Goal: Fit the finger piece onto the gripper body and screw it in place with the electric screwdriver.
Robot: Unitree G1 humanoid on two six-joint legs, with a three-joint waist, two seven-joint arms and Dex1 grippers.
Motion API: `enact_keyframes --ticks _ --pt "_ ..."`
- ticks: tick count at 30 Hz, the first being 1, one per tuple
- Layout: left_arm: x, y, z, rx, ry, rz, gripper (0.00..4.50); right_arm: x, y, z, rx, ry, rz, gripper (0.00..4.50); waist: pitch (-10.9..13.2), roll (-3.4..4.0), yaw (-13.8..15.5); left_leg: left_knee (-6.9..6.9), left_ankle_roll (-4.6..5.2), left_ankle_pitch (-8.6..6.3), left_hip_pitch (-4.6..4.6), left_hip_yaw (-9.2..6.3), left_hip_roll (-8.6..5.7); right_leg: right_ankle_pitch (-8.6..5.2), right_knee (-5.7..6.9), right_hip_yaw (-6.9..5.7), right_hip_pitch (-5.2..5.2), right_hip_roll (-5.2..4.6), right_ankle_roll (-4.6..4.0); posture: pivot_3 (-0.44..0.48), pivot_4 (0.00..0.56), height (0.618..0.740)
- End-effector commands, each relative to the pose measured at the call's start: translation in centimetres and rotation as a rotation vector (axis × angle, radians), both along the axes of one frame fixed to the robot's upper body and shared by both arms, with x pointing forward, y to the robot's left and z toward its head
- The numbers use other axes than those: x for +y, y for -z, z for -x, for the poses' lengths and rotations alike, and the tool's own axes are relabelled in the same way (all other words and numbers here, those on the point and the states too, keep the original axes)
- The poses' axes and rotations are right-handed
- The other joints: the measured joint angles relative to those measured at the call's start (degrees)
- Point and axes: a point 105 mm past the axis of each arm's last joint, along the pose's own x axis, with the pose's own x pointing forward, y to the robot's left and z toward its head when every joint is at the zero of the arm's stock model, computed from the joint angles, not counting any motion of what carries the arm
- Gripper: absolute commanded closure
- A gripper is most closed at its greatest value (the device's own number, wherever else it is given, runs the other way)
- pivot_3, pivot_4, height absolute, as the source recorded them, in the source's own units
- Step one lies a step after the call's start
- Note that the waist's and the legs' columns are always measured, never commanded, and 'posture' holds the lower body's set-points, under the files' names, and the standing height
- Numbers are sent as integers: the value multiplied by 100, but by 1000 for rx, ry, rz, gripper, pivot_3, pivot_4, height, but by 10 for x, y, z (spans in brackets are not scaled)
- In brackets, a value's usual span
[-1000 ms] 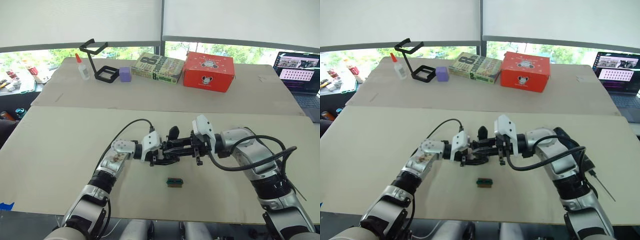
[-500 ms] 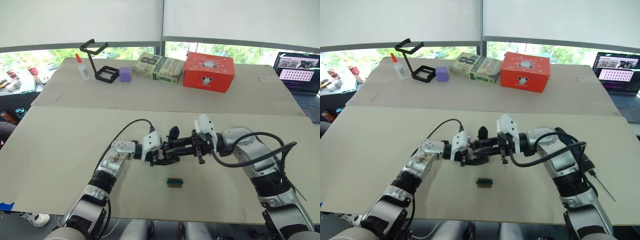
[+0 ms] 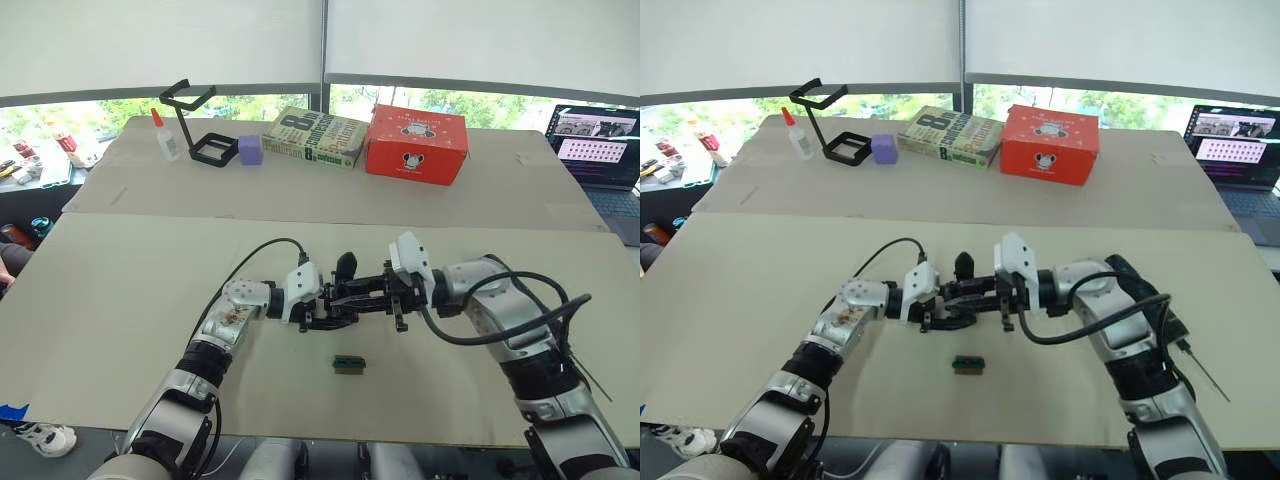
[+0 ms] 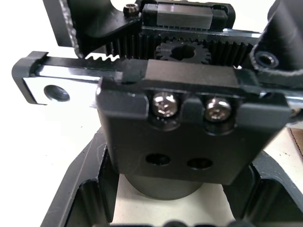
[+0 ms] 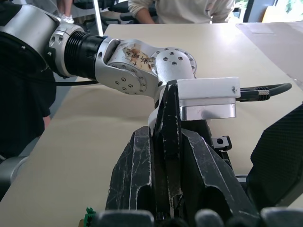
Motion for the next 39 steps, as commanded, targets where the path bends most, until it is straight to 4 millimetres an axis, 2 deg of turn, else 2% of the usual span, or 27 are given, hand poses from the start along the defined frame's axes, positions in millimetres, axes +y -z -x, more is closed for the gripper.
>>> enact_keyframes --ticks 1,4,7,11,14,17,20,28,39 --pt "-4 -10 0 -30 20 18 2152 -13 40 -2 108 45 169 4163 0 0 0 0 0 0 1 0 0 0 0 0 0 0 0 0 150 740" --pt "-5 -10 0 -28 17 25 2152 -9 49 4 177 -49 231 4163 0 1 -2 0 0 0 4 1 0 0 -1 0 2 1 0 0 150 740" --pt "-7 -9 2 -26 21 27 2152 -7 53 3 216 -68 254 4163 -2 0 8 -1 0 0 9 -3 0 0 -2 -2 8 0 0 0 150 740" --pt "-7 -9 3 -24 18 32 2152 -7 56 -2 202 -24 262 4163 -9 -1 4 -2 1 -1 18 -5 0 0 -5 2 19 -3 0 0 150 740" --pt "-6 -8 4 -19 12 31 2152 -12 62 -6 205 73 273 4163 -33 2 -1 -9 1 -2 36 -7 1 0 -8 13 34 -5 0 0 150 740" --pt "-6 -7 5 -16 12 31 2152 -20 68 -1 235 133 301 4163 -54 9 -4 -25 2 -5 70 -9 6 -1 -20 18 66 -6 -1 0 150 740" --pt "-6 -7 5 -15 12 32 2152 -22 68 2 272 157 295 4163 -86 12 -4 -62 4 -8 93 -9 8 -1 -66 21 89 -7 -2 0 150 740" --pt "-7 -8 5 -16 19 32 2152 -21 66 -2 264 116 293 4163 -107 11 1 -74 4 -8 94 -9 8 -1 -71 20 87 -7 -2 0 150 740" --pt "-5 -10 3 -22 23 27 2152 -21 69 4 232 58 296 4163 -108 11 3 -78 4 -8 94 -10 8 -1 -75 21 88 -10 -2 0 150 740"
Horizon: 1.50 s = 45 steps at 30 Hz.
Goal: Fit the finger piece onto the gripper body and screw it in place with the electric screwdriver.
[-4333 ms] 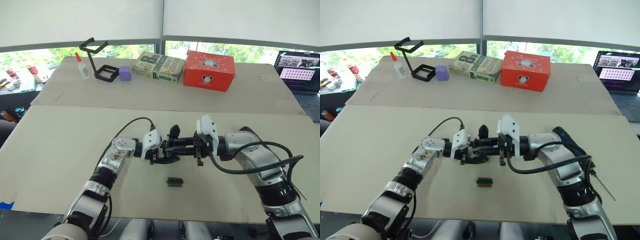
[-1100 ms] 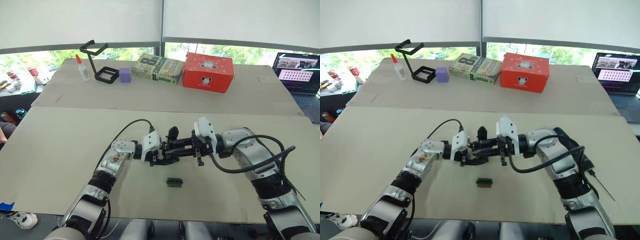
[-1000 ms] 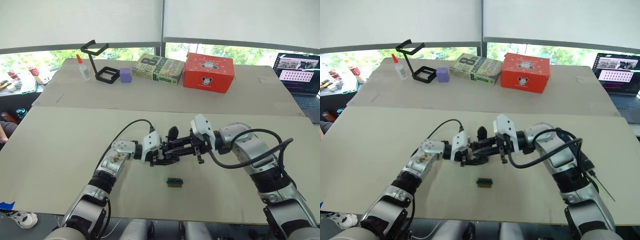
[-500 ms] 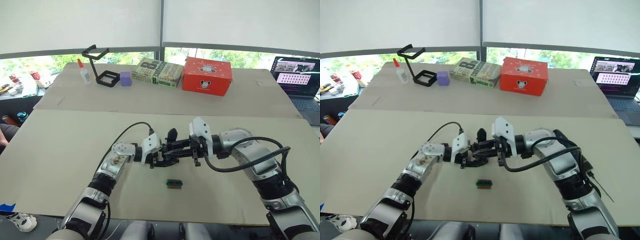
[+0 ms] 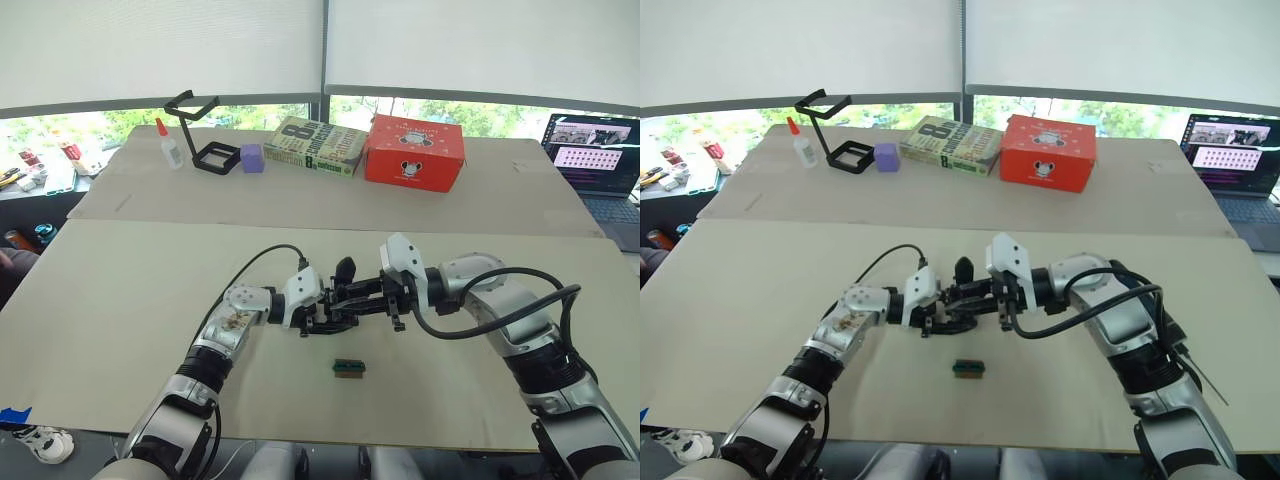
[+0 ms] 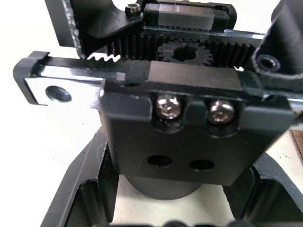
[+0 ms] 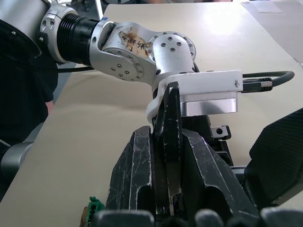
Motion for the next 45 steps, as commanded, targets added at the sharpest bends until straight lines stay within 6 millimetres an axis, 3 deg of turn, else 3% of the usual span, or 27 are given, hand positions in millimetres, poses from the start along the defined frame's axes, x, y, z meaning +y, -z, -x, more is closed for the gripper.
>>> enact_keyframes --ticks 1,8,20,28,45 --pt "-6 -19 1 -58 53 32 2152 -22 62 4 168 83 195 4163 0 0 0 0 0 0 0 0 0 0 0 0 0 0 0 0 150 740" --pt "-7 -20 1 -58 54 35 2152 -24 64 1 206 159 206 4163 -5 0 -4 -4 0 0 1 0 0 0 -2 1 0 0 0 0 150 740" --pt "-3 -21 1 -61 47 32 2152 -20 66 1 189 31 245 4163 -7 0 -5 -10 0 0 0 0 0 0 -6 1 -1 -1 0 0 150 740" --pt "-3 -20 3 -58 45 32 2152 -28 76 -7 185 152 283 4163 -17 -1 -17 -21 -2 1 7 -1 2 0 -6 2 1 -1 -1 0 150 740" --pt "-1 -19 5 -57 52 27 2152 -27 76 -1 194 130 284 4163 -28 -2 -23 -29 -3 0 7 -1 4 -2 -8 2 0 -2 -5 0 150 740"
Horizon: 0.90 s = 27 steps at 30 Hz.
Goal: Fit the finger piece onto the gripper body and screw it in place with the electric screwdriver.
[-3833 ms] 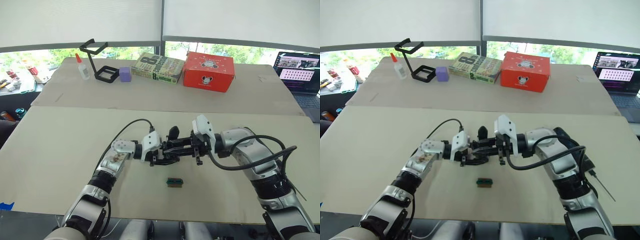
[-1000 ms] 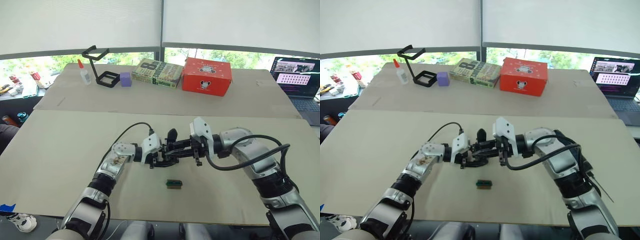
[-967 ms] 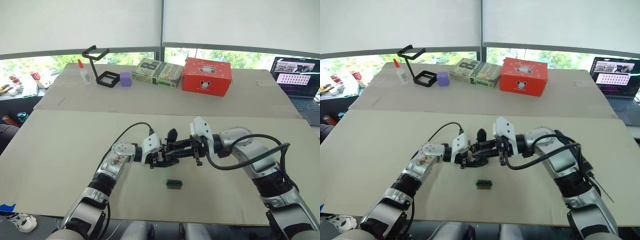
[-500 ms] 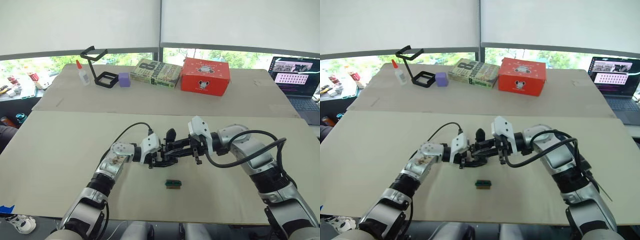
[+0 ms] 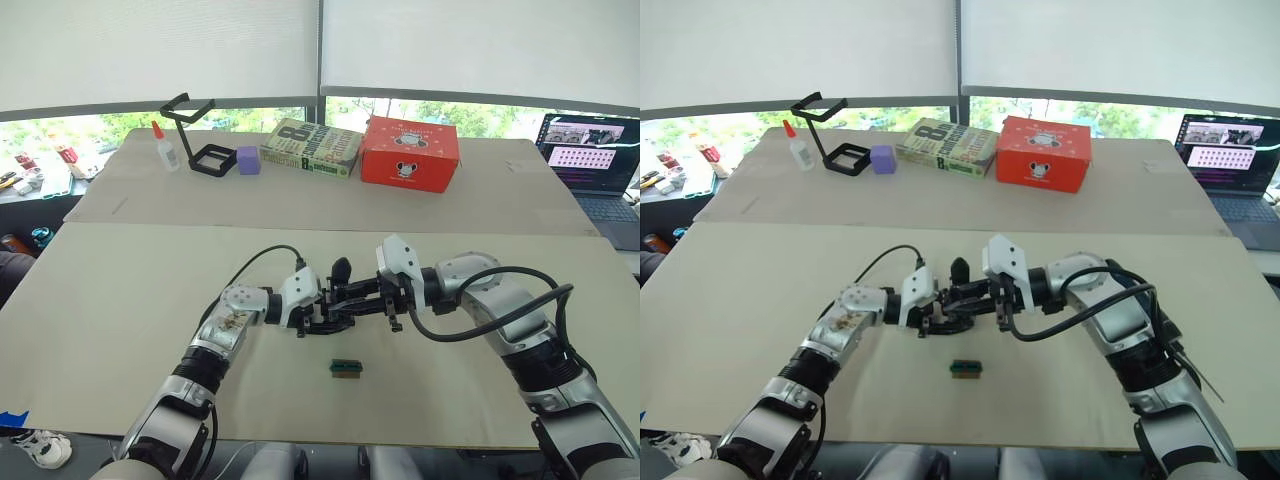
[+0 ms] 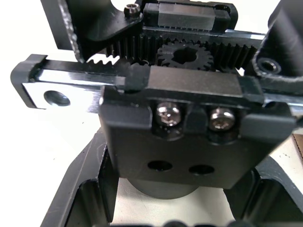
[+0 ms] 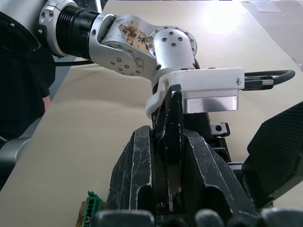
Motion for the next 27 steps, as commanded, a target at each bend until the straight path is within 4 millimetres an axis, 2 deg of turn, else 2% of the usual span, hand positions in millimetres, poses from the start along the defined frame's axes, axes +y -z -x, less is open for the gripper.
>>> enact_keyframes --ticks 1,10,21,27 --pt "-6 -19 5 -60 62 43 2152 -30 74 1 209 131 267 4162 0 0 -7 -1 0 0 0 0 0 0 -1 0 0 0 0 0 150 740" --pt "-5 -20 7 -68 65 38 2152 -31 84 4 313 140 306 4163 0 0 -37 -8 0 -1 0 -1 2 -1 -6 -1 -1 0 -2 0 150 740" --pt "-4 -20 8 -67 55 41 2152 -35 89 2 303 156 323 4163 -7 0 -61 -10 0 -4 2 -1 4 -1 -9 0 1 0 -2 0 150 740" --pt "-5 -20 8 -67 52 44 2152 -30 79 1 291 139 300 4163 -8 0 -64 -12 0 -4 2 -1 4 -1 -10 0 0 0 -2 0 150 740"
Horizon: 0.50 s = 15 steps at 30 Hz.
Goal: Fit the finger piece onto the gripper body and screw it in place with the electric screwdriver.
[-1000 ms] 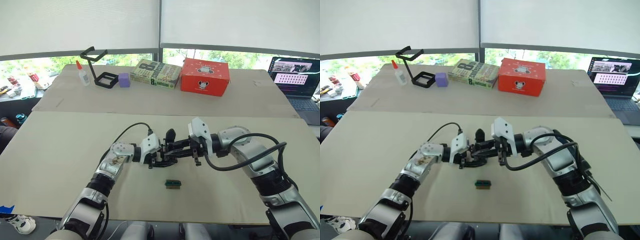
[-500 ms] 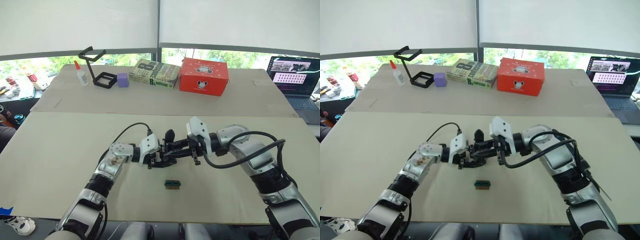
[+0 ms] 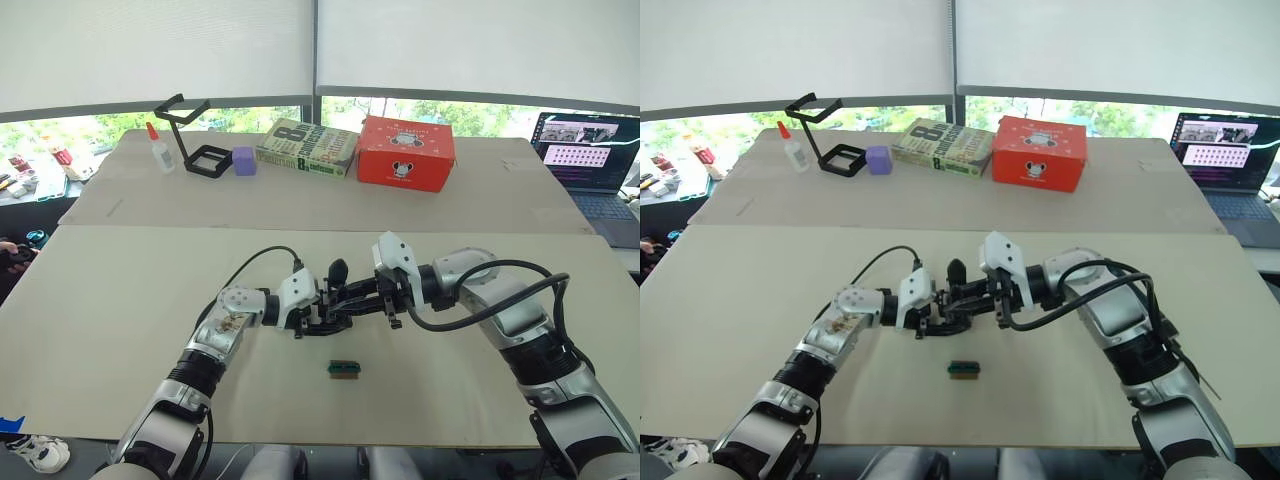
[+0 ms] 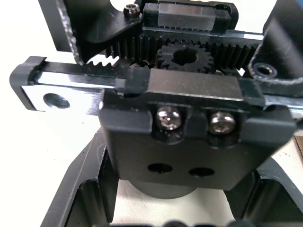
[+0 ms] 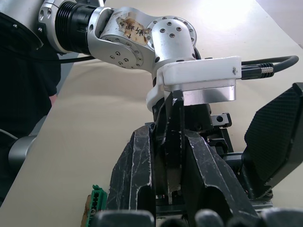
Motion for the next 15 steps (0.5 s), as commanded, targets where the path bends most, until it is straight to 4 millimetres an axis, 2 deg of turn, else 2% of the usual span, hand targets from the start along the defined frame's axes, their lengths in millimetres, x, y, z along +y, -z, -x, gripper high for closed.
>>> enact_keyframes --ticks 1,11,15 --pt "-9 -19 5 -60 64 54 2152 -29 77 3 233 139 268 4163 0 0 0 0 0 0 0 0 0 0 0 0 0 0 0 0 150 740" --pt "-10 -19 5 -60 64 58 2152 -29 75 4 226 128 269 4163 0 0 2 0 4 -3 -1 0 0 0 -2 0 -1 -1 -1 0 150 740" --pt "-9 -19 5 -59 63 55 2152 -24 66 6 194 102 234 4162 0 0 2 -1 23 -14 -1 0 0 0 -2 0 0 -2 -1 0 150 740"
